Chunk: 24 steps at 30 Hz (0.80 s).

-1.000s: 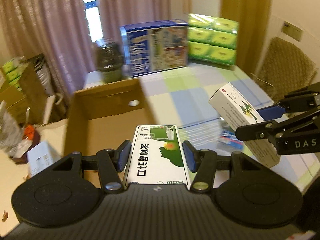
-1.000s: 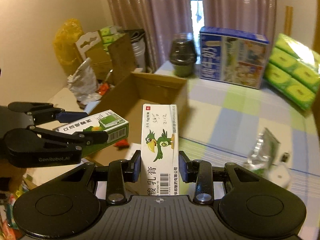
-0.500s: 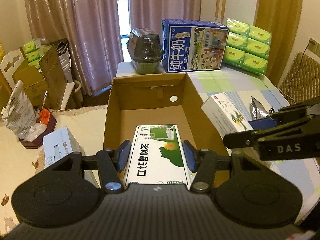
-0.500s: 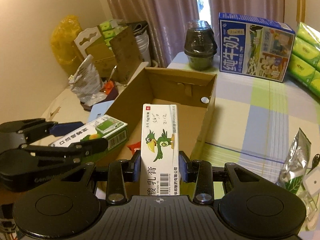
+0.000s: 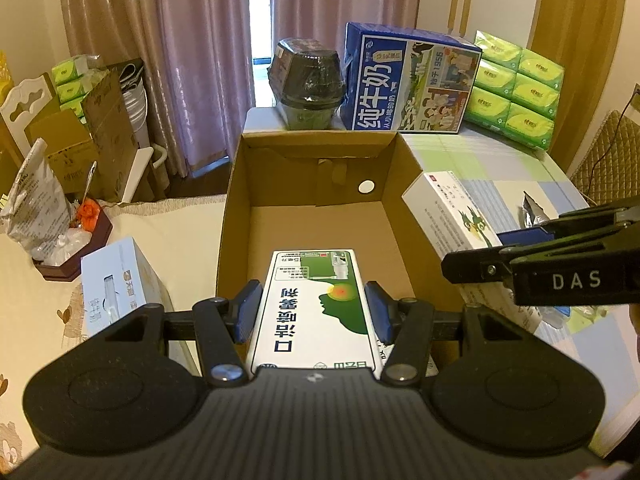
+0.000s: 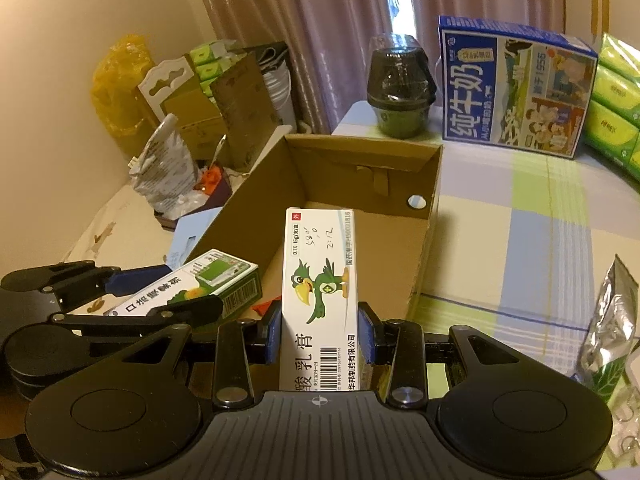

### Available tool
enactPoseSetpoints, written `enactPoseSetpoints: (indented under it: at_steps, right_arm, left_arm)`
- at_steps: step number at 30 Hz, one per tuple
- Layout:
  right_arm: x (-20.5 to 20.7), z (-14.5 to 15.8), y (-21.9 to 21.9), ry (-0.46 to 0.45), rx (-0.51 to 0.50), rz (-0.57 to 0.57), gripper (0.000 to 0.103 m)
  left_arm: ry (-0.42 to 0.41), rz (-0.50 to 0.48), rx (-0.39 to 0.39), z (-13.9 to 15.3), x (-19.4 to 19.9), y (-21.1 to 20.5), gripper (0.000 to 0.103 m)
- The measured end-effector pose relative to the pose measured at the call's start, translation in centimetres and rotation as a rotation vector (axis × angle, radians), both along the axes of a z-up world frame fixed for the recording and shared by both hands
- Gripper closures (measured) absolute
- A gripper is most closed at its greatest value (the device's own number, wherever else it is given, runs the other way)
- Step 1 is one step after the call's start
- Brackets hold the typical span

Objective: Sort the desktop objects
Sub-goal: 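Carry both boxes over the cardboard box with both tools, then open both grippers to drop the boxes into the cardboard box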

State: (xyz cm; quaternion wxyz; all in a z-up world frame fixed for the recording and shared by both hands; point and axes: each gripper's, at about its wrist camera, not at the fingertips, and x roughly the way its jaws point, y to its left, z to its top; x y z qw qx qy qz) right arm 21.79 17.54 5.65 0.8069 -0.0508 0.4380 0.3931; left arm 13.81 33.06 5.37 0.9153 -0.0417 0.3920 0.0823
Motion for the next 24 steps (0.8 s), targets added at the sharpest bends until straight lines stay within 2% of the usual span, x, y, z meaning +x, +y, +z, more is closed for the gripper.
enactPoseSetpoints:
  at_steps: [5,8,19,21,24]
  right_arm:
    - [0.4,-0.6,0.3,0.013,0.001,-0.011,0.068]
    - [0.7,-1.1,0.3,0.021,0.001,-0.019,0.068]
    - [1.0,-1.9,0.2,0.069,0.022,-0.016,0.067]
    - [1.3,-1.9,0.0,0.085,0.042,-0.034,0.046]
    - [1.4,-1.7,-0.6,0.078,0.056,-0.043,0.043]
  left_arm:
    - [0.01,0.006,-0.007,-0.8,0.6,0.4,0.052]
    - [0.015,0.009,0.015,-1.3,0.9,0.3,0.054]
    - [0.014,0.025,-0.001,-1.7,0.3,1.0,0.054]
    - [0.014,0.025,0.0,-1.7,0.3,1.1,0.054]
    - [0.018,0.027,0.001,-1.7,0.1,1.1,0.054]
